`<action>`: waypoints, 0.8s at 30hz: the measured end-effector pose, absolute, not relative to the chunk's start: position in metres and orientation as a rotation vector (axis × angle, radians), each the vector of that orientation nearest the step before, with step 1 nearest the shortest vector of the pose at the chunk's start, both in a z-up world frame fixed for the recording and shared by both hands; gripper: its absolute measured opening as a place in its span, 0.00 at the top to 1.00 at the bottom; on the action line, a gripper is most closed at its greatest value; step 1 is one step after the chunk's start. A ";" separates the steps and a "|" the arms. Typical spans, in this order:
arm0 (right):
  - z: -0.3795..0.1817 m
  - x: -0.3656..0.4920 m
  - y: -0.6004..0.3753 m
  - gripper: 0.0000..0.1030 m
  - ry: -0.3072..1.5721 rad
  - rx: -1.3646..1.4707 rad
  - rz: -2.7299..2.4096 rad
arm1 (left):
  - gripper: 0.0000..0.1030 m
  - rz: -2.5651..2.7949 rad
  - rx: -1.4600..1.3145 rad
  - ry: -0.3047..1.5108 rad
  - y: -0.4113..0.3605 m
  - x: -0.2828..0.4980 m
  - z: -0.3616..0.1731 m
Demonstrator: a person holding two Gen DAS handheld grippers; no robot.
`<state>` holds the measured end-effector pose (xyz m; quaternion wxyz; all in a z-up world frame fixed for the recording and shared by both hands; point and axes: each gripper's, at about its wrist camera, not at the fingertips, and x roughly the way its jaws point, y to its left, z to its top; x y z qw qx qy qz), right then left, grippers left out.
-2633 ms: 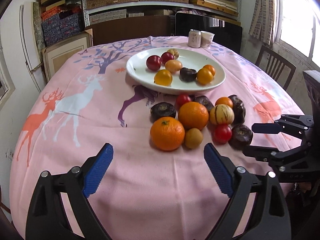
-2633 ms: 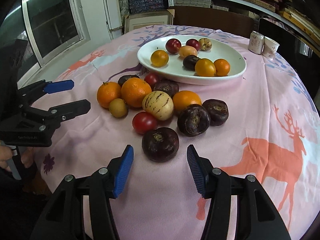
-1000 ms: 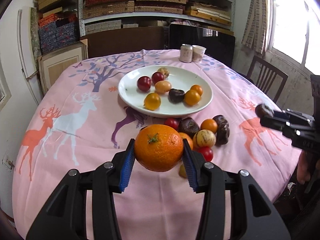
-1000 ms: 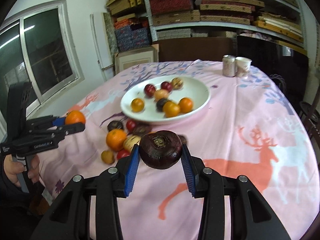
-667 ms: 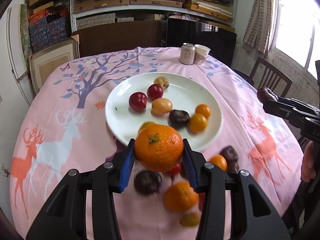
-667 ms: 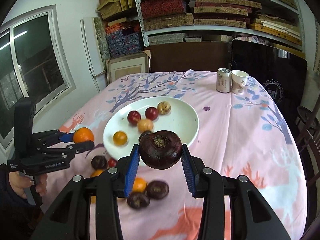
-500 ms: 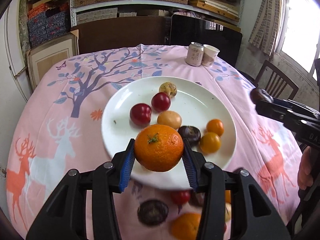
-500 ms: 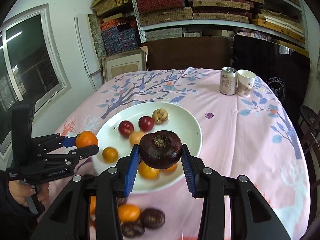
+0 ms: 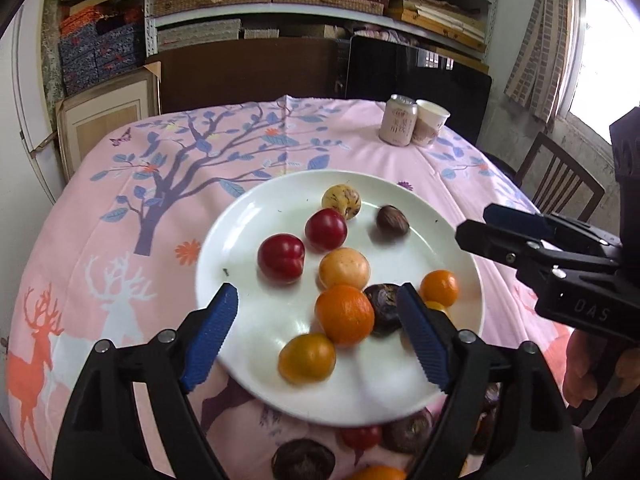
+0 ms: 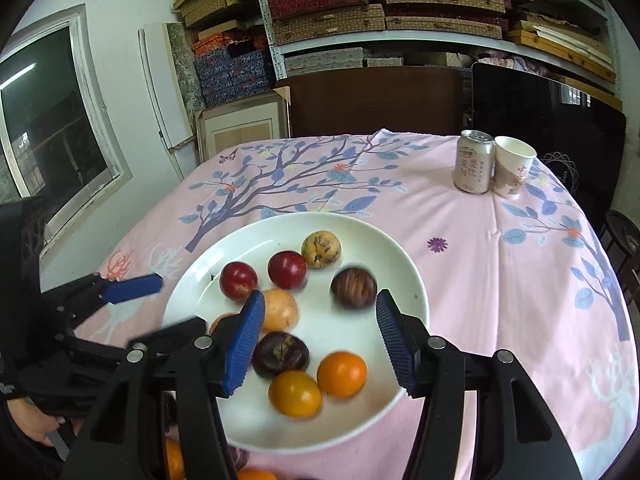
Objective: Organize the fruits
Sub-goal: 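Grasp a small green-brown mandarin with the left tool while the right tool grasps a dark purple fruit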
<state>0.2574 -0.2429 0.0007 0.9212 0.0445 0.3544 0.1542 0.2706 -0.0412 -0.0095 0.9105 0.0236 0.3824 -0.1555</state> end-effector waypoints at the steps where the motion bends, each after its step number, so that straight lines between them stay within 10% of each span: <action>1: 0.002 0.248 -0.246 0.43 0.725 0.097 0.323 | 0.23 -0.329 0.058 0.779 -0.040 0.259 -0.007; 14: -0.030 0.109 -0.280 0.43 0.710 0.180 0.325 | 0.22 -0.427 0.253 0.826 -0.054 0.091 -0.058; 18: -0.036 0.102 -0.279 0.43 0.720 0.178 0.303 | 0.63 -0.376 0.236 0.887 -0.056 0.099 -0.077; 24: -0.039 0.096 -0.281 0.43 0.734 0.163 0.298 | 0.72 -0.370 0.222 0.869 -0.062 0.101 -0.083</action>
